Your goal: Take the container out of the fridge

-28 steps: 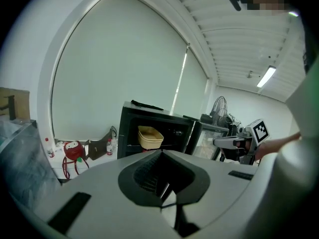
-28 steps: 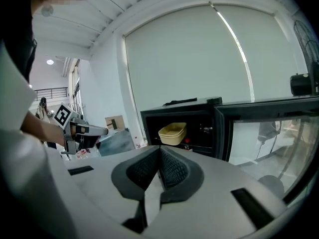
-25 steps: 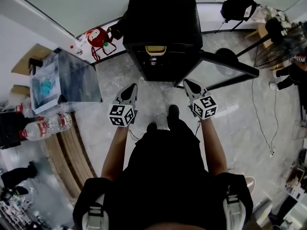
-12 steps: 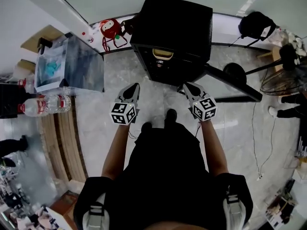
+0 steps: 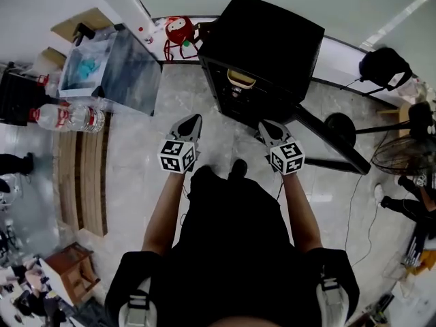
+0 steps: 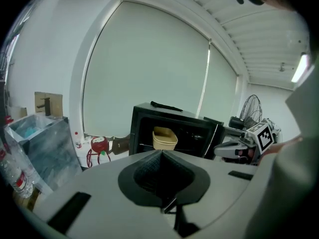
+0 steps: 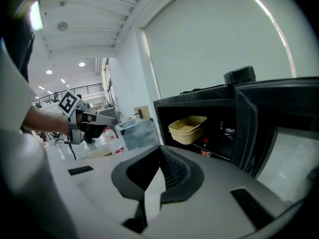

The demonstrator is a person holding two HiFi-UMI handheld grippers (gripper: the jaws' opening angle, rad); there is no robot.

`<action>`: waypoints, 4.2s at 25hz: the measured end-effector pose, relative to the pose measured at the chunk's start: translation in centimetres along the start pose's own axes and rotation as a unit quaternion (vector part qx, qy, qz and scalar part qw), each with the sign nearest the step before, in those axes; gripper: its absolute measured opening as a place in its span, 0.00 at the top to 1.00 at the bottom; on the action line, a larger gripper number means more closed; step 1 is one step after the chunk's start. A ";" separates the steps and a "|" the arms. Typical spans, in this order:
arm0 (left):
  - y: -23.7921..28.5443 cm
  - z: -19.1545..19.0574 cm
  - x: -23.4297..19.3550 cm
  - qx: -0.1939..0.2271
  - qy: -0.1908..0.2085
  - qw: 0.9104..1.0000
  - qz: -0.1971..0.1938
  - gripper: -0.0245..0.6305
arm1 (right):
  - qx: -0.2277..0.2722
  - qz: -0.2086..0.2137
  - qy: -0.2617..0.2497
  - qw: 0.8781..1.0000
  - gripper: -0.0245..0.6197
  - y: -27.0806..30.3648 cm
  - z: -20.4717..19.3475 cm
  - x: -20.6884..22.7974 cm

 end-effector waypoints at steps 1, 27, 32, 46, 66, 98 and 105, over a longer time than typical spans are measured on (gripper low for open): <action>0.1 0.0 0.4 0.001 0.000 1.000 0.002 0.93 | -0.001 0.004 -0.003 1.000 0.96 -0.1 0.0 0.2; 9.5 3.4 0.7 -0.039 0.025 0.998 -0.038 0.93 | 0.005 -0.040 -0.007 0.999 0.96 -1.1 0.8 0.9; 12.3 4.0 0.1 -0.051 0.038 0.997 -0.037 0.93 | 0.002 -0.044 -0.008 0.999 0.96 -1.1 1.1 1.2; 18.0 4.7 -2.3 -0.061 0.012 0.998 -0.012 0.93 | -0.022 -0.053 0.001 0.998 0.96 -1.1 0.4 2.1; 23.1 4.6 -2.6 -0.097 -0.013 0.995 -0.014 0.79 | -0.033 -0.080 0.037 0.996 0.96 -1.2 -0.4 3.5; 25.6 3.9 -2.8 -0.140 0.002 0.990 0.014 0.91 | -0.031 -0.081 0.061 0.994 0.96 -1.3 -0.8 3.4; 24.4 4.1 -2.5 -0.136 -0.011 0.991 0.011 0.91 | -0.030 -0.078 0.062 0.995 0.96 -1.6 -1.1 3.1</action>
Point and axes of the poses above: the fingertips, and each gripper's own axes: y forward along the fingers, x to its right, z out of its top, the point moved 5 cm from there along -y, backward along the fingers, and after that the axes turned 6 degrees about -y, right-handed, at the moved point
